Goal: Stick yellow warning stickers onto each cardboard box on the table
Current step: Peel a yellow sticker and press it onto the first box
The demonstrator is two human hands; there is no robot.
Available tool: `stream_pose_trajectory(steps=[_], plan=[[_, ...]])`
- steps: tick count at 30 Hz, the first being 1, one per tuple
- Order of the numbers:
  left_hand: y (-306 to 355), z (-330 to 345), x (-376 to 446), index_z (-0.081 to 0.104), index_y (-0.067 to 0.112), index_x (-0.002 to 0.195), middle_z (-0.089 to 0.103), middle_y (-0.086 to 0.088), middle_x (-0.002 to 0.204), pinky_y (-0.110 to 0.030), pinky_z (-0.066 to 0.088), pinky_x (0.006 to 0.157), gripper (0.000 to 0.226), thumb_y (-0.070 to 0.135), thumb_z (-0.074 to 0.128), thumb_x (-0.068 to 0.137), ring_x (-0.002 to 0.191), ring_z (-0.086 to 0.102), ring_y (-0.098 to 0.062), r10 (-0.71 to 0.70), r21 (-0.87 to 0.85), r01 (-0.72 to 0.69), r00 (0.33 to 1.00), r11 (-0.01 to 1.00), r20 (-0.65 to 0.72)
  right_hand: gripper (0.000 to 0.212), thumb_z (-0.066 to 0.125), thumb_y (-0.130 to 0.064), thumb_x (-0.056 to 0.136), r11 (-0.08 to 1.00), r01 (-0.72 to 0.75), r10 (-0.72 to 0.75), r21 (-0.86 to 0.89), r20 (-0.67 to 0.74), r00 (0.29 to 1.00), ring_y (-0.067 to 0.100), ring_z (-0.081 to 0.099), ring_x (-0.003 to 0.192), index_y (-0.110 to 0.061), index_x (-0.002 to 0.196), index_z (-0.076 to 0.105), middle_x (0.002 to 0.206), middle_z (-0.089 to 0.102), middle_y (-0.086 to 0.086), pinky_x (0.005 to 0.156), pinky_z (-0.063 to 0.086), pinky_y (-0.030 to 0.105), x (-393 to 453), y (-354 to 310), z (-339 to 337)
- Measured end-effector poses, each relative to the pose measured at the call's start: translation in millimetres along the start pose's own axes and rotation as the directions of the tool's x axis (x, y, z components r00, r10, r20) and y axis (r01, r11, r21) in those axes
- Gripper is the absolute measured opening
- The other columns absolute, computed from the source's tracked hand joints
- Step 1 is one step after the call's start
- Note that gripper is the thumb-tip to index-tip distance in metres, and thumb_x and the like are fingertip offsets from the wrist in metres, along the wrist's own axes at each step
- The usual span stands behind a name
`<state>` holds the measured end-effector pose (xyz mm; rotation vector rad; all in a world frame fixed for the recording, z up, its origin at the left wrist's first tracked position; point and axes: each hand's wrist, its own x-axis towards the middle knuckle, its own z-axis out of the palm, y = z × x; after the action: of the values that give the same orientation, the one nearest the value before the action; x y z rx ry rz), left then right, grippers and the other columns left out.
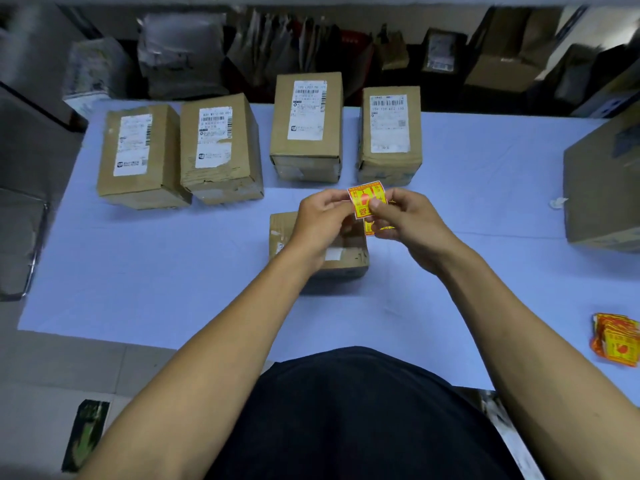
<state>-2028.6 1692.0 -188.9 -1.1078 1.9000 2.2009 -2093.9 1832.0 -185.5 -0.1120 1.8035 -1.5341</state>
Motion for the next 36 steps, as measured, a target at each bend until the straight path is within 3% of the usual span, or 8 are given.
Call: stream_pose_trajectory(steps=[4, 6, 9, 13, 18, 21, 31, 36], plan=[[12.7, -15.1, -16.6, 0.067, 0.011, 0.090, 0.071, -0.006, 0.075, -0.023, 0.046, 0.050, 0.022, 0.019, 0.049, 0.100, 0.066, 0.065, -0.021, -0.125, -0.379, 0.174, 0.981, 0.909, 0.150, 0.003, 0.063, -0.015, 0.097, 0.996, 0.066, -0.062, -0.060, 0.069, 0.996, 0.018, 0.057, 0.077, -0.014, 0.095, 0.066, 0.083, 0.069, 0.004, 0.077, 0.052, 0.034, -10.8, -10.2, 5.6], [13.8, -23.2, -23.0, 0.067, 0.011, 0.093, 0.070, -0.006, 0.074, -0.023, 0.047, 0.050, 0.024, 0.027, 0.051, 0.101, 0.061, 0.065, -0.018, -0.085, -0.286, 0.138, 0.978, 0.948, 0.189, 0.005, 0.064, -0.014, 0.096, 0.989, 0.093, -0.080, -0.118, 0.108, 0.991, 0.019, 0.059, 0.080, -0.016, 0.098, 0.068, 0.089, 0.070, 0.014, 0.076, 0.053, 0.032, -16.2, -14.2, 8.2], [11.0, -30.3, -31.5, 0.064, 0.009, 0.093, 0.068, -0.006, 0.072, -0.022, 0.048, 0.054, 0.008, 0.013, 0.059, 0.098, 0.058, 0.061, -0.012, 0.064, -0.084, -0.050, 0.982, 0.995, 0.179, 0.010, 0.068, -0.008, 0.092, 0.982, 0.141, -0.133, -0.125, 0.073, 0.988, 0.023, 0.062, 0.080, -0.016, 0.095, 0.070, 0.087, 0.069, 0.020, 0.075, 0.055, 0.036, -21.7, -19.9, 15.7], [13.8, -39.0, -37.9, 0.065, 0.013, 0.090, 0.070, -0.002, 0.072, -0.023, 0.050, 0.058, 0.009, 0.009, 0.059, 0.096, 0.062, 0.064, -0.012, 0.071, -0.166, -0.039, 0.980, 0.985, 0.188, 0.014, 0.073, 0.000, 0.085, 0.982, 0.160, -0.152, 0.100, -0.083, 0.985, 0.017, 0.068, 0.068, -0.012, 0.088, 0.067, 0.067, 0.071, 0.001, 0.069, 0.058, 0.031, -27.1, -24.4, 26.7], [18.6, -44.7, -39.5, 0.073, 0.017, 0.085, 0.067, 0.002, 0.068, -0.020, 0.050, 0.056, 0.013, 0.015, 0.063, 0.094, 0.061, 0.063, -0.008, 0.083, -0.194, -0.033, 0.963, 0.981, 0.257, 0.006, 0.070, -0.003, 0.088, 0.971, 0.126, -0.133, 0.203, 0.019, 0.991, 0.018, 0.071, 0.069, -0.009, 0.087, 0.070, 0.072, 0.073, 0.007, 0.071, 0.061, 0.030, -38.3, -29.9, 37.5], [22.3, -48.0, -38.4, 0.074, 0.016, 0.081, 0.070, -0.002, 0.070, -0.022, 0.053, 0.056, 0.018, 0.011, 0.062, 0.093, 0.061, 0.064, -0.011, 0.099, -0.263, -0.020, 0.951, 0.965, 0.293, 0.018, 0.063, -0.012, 0.095, 0.949, 0.030, -0.057, 0.314, 0.078, 0.995, 0.018, 0.071, 0.072, -0.015, 0.080, 0.074, 0.078, 0.073, 0.010, 0.070, 0.062, 0.031, -42.0, -35.8, 33.9], [25.6, -53.2, -37.1, 0.076, 0.019, 0.072, 0.070, -0.004, 0.070, -0.031, 0.051, 0.068, 0.020, 0.015, 0.062, 0.086, 0.064, 0.064, -0.015, 0.116, -0.256, -0.010, 0.909, 0.967, 0.400, 0.028, 0.056, -0.008, 0.097, 0.956, 0.020, -0.077, 0.291, 0.186, 0.980, 0.018, 0.072, 0.072, -0.015, 0.076, 0.072, 0.079, 0.073, 0.012, 0.061, 0.061, 0.027, -46.3, -41.8, 36.4], [24.9, -54.0, -36.9, 0.073, 0.017, 0.084, 0.071, -0.004, 0.072, -0.028, 0.056, 0.066, 0.011, 0.014, 0.064, 0.088, 0.068, 0.068, -0.016, 0.127, -0.312, 0.012, 0.898, 0.950, 0.422, 0.026, 0.054, -0.012, 0.099, 0.962, 0.065, -0.122, 0.266, 0.202, 0.972, 0.013, 0.068, 0.074, -0.017, 0.079, 0.070, 0.077, 0.070, 0.004, 0.064, 0.061, 0.028, -45.0, -40.2, 39.8]])
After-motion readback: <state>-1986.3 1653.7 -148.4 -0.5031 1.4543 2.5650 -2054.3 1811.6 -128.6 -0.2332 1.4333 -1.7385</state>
